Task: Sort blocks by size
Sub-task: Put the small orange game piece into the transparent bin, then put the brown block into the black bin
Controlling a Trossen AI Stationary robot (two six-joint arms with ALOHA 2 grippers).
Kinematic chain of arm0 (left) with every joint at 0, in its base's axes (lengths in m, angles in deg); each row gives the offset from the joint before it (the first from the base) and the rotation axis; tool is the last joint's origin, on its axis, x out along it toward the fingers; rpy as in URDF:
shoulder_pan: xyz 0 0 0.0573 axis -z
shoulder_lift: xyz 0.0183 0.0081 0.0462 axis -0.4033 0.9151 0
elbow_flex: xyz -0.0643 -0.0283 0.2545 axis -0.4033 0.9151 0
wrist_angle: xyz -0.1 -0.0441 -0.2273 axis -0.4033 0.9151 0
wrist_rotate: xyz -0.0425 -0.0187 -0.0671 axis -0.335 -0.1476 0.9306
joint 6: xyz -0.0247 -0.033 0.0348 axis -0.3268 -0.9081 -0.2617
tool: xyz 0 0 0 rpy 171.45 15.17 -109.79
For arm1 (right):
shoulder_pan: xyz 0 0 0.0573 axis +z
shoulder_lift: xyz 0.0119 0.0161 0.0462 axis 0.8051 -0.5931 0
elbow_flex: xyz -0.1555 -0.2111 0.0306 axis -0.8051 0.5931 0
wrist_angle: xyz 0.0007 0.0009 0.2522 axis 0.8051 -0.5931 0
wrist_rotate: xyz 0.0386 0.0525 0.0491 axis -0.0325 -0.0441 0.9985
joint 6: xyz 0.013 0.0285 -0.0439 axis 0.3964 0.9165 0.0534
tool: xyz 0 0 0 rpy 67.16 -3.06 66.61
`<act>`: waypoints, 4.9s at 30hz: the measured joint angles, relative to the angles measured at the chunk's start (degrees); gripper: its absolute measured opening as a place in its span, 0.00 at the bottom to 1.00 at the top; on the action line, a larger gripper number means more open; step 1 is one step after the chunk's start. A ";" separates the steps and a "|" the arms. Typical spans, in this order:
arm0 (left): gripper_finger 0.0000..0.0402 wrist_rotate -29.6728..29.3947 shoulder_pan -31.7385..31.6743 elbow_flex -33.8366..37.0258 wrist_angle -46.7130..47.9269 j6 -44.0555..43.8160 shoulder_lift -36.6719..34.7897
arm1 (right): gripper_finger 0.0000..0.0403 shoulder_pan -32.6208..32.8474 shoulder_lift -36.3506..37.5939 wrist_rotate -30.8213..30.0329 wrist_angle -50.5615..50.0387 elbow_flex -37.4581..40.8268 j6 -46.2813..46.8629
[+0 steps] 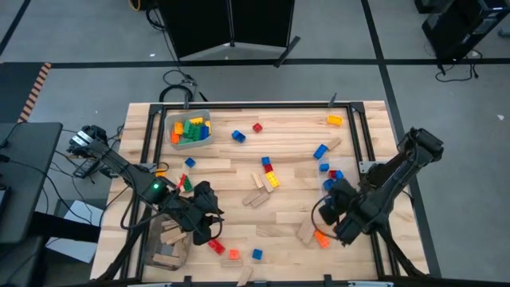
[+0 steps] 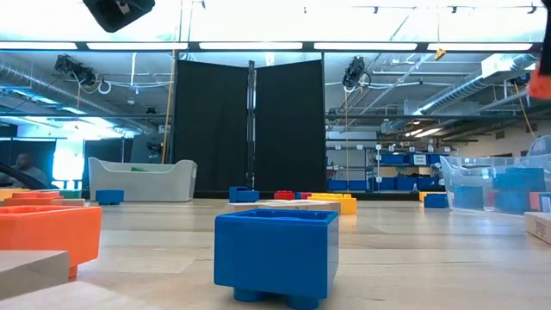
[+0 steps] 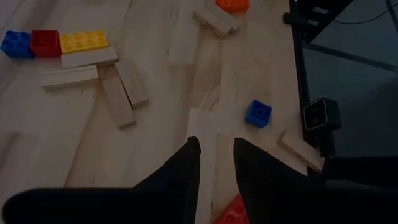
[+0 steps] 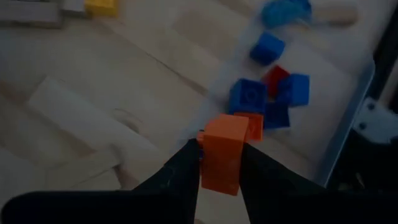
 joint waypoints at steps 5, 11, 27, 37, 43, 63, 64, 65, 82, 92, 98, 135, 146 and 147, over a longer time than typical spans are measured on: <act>0.26 0.02 0.02 0.00 -1.50 0.00 0.00 | 0.27 -1.74 7.56 4.49 5.84 10.95 5.06; 0.26 0.02 0.02 0.00 -5.04 -0.02 0.00 | 0.33 -4.63 14.60 9.40 11.57 20.45 8.97; 0.32 1.00 -0.57 -0.02 -5.99 -4.79 0.00 | 0.58 -5.91 24.13 11.00 15.99 23.32 9.66; 0.58 -15.60 -0.75 -0.04 -5.13 -2.88 0.35 | 0.63 -5.89 25.73 0.65 25.17 23.29 3.62; 0.60 -17.27 -3.09 -0.09 -5.35 -2.51 1.15 | 0.62 -5.93 25.73 -0.55 26.69 23.27 -0.34; 0.60 5.97 -19.14 -4.58 -6.56 3.13 24.55 | 0.61 -8.48 27.75 -2.96 28.51 23.23 -12.18; 0.60 6.33 -19.41 -5.10 -6.49 3.15 25.84 | 0.61 -8.62 27.95 -2.96 28.56 23.23 -12.80; 0.60 6.90 -19.69 -5.73 -6.48 3.19 27.14 | 0.61 -8.70 28.19 -2.96 28.63 23.23 -13.55; 0.59 9.98 -20.47 -12.02 -0.47 6.14 37.64 | 0.61 -11.24 35.63 -3.20 29.30 23.23 -24.77; 0.27 8.71 -21.89 -11.85 -0.65 7.64 37.64 | 0.61 -13.47 35.85 -3.26 30.74 23.23 -30.32; 0.27 10.57 -22.97 -16.63 9.32 6.33 38.06 | 0.61 -15.21 35.85 -3.26 31.25 23.23 -34.14; 0.28 13.06 1.04 -30.00 59.78 -26.18 17.18 | 0.61 -23.41 35.76 0.81 38.03 23.21 -45.10; 0.28 33.22 11.63 -15.02 50.72 -30.50 17.29 | 0.61 -25.50 35.74 0.80 46.44 23.21 -44.89; 0.28 34.28 12.44 -13.71 49.03 -31.10 17.27 | 0.61 -25.59 35.71 0.80 47.16 23.21 -44.89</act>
